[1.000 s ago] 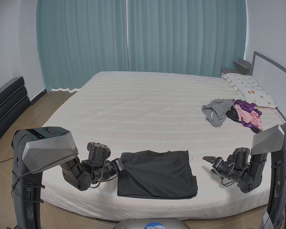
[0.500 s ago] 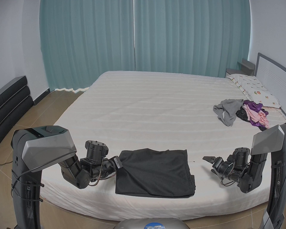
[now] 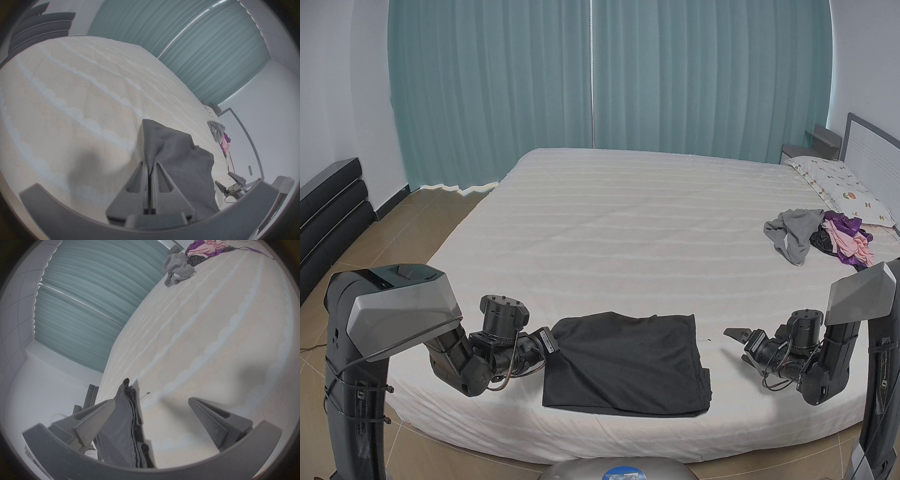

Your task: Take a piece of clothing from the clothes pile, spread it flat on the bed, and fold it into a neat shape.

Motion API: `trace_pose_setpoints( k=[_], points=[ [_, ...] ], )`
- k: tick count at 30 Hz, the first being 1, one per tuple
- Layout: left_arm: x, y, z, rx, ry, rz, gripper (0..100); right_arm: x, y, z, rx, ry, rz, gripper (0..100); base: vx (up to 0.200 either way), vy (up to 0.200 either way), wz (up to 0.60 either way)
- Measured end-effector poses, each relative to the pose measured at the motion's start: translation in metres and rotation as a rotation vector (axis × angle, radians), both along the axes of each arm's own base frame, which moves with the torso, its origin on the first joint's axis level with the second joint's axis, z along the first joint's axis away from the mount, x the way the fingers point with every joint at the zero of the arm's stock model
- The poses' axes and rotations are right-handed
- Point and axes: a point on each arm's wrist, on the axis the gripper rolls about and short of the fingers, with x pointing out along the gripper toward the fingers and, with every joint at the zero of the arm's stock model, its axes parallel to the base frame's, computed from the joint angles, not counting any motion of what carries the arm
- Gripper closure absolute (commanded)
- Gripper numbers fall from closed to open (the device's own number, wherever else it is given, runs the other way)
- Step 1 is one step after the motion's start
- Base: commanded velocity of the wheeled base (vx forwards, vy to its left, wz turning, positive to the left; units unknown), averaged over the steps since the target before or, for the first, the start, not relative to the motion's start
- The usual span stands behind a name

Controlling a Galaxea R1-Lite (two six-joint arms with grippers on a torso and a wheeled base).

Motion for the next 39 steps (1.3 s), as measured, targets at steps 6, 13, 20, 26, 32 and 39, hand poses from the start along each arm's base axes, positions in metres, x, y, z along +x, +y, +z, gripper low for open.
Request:
trace_pose_setpoints(
  k=[6,13,20,26,32,39],
  points=[
    [0.0,-0.001,0.001,-0.028,0.011,0.017,0,0.0,0.0,0.0,-0.001,-0.008,0.001,0,0.0,0.0,0.0],
    [-0.003,-0.001,0.0,-0.026,0.023,0.018,0,-0.001,0.0,-0.001,0.0,-0.023,0.002,0,0.0,0.0,0.0],
    [-0.003,0.002,0.001,-0.08,0.049,0.065,0,-0.003,0.001,-0.003,0.0,-0.016,0.006,0,0.0,0.0,0.0],
    [-0.004,0.015,0.009,-0.131,0.066,0.079,0,-0.003,0.001,-0.003,0.002,-0.014,0.006,0,0.0,0.0,0.0],
    [-0.011,0.048,0.025,-0.265,0.127,0.139,0,-0.003,0.001,-0.003,0.003,-0.014,0.005,0,0.0,0.0,0.0],
    [-0.037,0.081,0.041,-0.277,0.092,0.199,0,-0.008,0.002,0.005,0.0,-0.022,0.008,0,0.0,0.0,0.0]
  ],
)
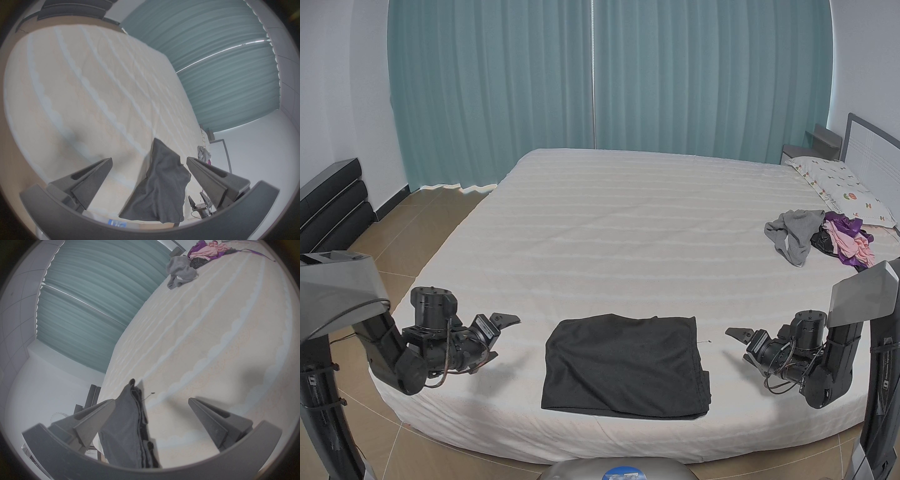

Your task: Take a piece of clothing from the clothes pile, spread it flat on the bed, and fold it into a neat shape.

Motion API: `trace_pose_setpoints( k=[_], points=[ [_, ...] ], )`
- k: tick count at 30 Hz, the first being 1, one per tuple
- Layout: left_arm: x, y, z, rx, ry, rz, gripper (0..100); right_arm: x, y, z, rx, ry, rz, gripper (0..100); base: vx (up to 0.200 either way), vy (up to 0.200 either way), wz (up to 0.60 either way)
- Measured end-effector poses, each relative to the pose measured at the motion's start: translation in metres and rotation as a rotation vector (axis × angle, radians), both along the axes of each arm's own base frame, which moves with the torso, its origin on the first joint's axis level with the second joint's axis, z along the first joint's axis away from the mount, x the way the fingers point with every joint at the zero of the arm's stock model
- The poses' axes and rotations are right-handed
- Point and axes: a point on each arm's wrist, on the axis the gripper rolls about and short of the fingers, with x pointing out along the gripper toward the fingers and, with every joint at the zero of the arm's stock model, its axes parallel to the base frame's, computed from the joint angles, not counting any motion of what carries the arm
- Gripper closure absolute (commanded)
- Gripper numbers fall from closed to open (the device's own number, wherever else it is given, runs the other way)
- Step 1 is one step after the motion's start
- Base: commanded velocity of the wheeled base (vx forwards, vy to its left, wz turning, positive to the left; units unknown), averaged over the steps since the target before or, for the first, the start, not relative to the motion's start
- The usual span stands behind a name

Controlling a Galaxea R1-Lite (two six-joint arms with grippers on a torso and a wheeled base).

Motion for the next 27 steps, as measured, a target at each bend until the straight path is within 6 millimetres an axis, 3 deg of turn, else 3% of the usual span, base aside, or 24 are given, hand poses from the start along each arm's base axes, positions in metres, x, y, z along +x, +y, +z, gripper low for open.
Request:
trace_pose_setpoints(
  k=[4,10,18,27],
  points=[
    [-0.018,0.014,0.021,0.038,-0.071,0.017,0,-0.01,0.0,0.019,-0.011,-0.034,0.008,0,0.0,0.0,0.0],
    [-0.05,0.027,0.067,0.129,-0.237,0.078,0,-0.04,-0.004,0.068,-0.085,-0.157,0.029,0,0.0,0.0,0.0],
    [-0.109,0.039,0.121,0.29,-0.455,0.13,0,-0.094,-0.016,0.133,-0.277,-0.385,0.008,0,0.0,0.0,0.0],
    [-0.18,0.049,0.158,0.451,-0.597,0.16,0,-0.158,-0.027,0.174,-0.46,-0.524,-0.012,0,0.0,0.0,0.0]
  ],
)
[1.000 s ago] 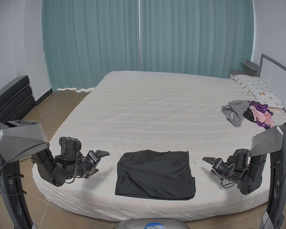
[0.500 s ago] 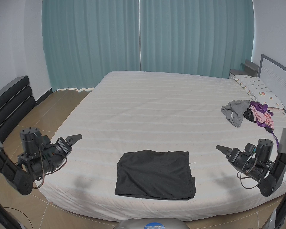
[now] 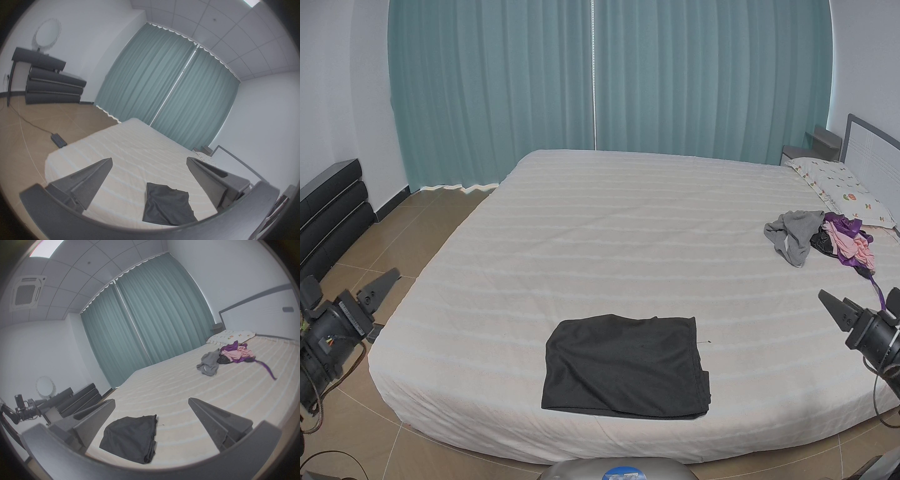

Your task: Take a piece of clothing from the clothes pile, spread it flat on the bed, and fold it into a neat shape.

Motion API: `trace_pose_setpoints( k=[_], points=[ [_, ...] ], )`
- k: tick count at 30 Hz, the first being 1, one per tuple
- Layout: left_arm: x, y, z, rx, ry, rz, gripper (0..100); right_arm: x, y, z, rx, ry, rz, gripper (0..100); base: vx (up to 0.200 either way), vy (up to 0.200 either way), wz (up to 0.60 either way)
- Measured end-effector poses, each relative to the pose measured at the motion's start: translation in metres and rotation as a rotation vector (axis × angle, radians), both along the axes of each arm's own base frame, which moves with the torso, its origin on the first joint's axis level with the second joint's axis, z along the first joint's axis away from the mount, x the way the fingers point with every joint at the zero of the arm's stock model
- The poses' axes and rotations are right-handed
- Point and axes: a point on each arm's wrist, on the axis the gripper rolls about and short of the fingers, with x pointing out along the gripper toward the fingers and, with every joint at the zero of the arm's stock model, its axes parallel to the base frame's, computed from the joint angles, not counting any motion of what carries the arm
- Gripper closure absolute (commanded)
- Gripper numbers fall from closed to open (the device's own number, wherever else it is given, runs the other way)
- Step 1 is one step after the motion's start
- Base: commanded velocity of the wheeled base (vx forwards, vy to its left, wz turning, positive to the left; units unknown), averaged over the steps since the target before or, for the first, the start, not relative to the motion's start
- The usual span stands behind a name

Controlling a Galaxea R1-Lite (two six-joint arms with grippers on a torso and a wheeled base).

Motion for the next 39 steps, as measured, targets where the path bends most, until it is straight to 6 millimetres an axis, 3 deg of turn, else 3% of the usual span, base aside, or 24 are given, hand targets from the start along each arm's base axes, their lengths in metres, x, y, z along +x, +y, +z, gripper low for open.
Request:
trace_pose_setpoints(
  k=[13,18,26,33,39],
  points=[
    [-0.085,0.011,0.015,0.177,-0.121,0.087,0,-0.091,-0.007,0.013,-0.144,0.063,-0.007,0,0.0,0.0,0.0],
    [-0.119,0.015,0.008,0.28,-0.155,0.146,0,-0.13,-0.011,0.01,-0.22,0.054,-0.027,0,0.0,0.0,0.0],
    [-0.169,0.019,-0.015,0.479,-0.22,0.247,0,-0.178,-0.012,0.0,-0.407,-0.093,-0.077,0,0.0,0.0,0.0],
    [-0.18,0.018,-0.034,0.529,-0.273,0.308,0,-0.194,-0.013,0.0,-0.481,-0.211,-0.143,0,0.0,0.0,0.0],
    [-0.174,0.018,-0.045,0.558,-0.371,0.342,0,-0.19,-0.013,0.003,-0.498,-0.38,-0.223,0,0.0,0.0,0.0]
  ],
)
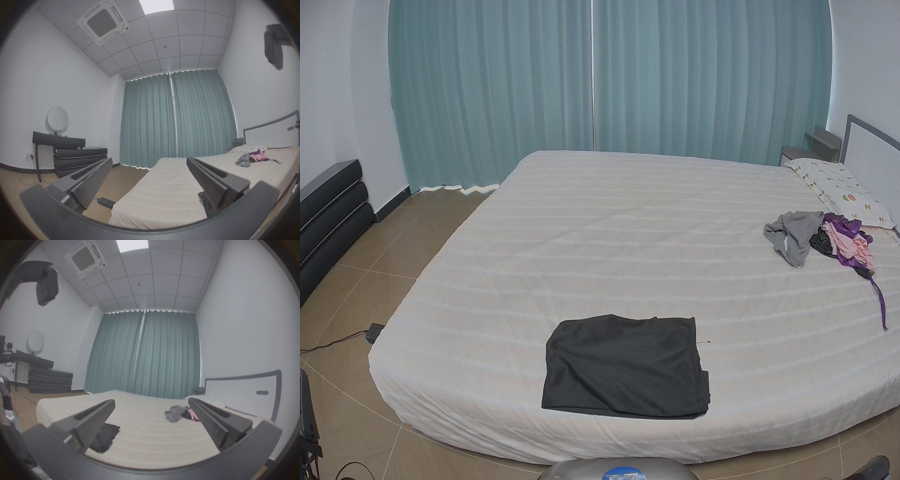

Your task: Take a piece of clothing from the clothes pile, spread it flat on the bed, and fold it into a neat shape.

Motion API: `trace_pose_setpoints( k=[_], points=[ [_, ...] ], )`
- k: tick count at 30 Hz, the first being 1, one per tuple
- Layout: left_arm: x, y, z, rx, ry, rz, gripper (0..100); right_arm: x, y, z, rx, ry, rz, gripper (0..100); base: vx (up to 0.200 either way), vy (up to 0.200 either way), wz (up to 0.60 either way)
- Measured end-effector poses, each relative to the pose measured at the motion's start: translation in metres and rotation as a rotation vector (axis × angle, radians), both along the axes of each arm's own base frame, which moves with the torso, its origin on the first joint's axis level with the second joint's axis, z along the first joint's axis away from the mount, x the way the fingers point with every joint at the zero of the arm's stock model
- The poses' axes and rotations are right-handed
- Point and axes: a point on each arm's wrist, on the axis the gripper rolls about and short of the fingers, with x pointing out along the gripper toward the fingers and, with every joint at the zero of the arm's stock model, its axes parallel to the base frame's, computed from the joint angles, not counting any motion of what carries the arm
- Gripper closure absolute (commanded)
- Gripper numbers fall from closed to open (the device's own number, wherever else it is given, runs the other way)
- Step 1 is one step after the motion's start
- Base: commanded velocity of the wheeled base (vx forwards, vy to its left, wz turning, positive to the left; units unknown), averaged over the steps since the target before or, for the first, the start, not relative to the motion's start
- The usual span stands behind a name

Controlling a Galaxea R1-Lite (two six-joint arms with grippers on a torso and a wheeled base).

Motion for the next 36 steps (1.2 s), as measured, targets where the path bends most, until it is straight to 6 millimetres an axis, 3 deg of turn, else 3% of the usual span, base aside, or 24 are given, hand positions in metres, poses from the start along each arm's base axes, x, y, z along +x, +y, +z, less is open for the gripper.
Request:
trace_pose_setpoints(
  k=[7,14,22,28,36],
  points=[
    [0.008,-0.001,-0.019,0.051,0.051,-0.037,0,0.016,0.0,-0.027,-0.058,-0.039,-0.02,0,0.0,0.0,0.0],
    [0.013,-0.004,-0.04,0.047,0.201,-0.159,0,0.022,-0.001,-0.05,-0.048,0.141,-0.033,0,0.0,0.0,0.0],
    [0.014,-0.007,-0.044,0.035,0.233,-0.309,0,0.022,-0.002,-0.053,0.038,0.162,-0.092,0,0.0,0.0,0.0],
    [0.013,-0.009,-0.044,0.035,0.236,-0.379,0,0.022,0.0,-0.063,0.054,0.262,0.023,0,0.0,0.0,0.0],
    [0.014,-0.005,-0.048,0.003,0.269,-0.241,0,0.022,0.001,-0.062,0.084,0.248,0.046,0,0.0,0.0,0.0]
  ],
)
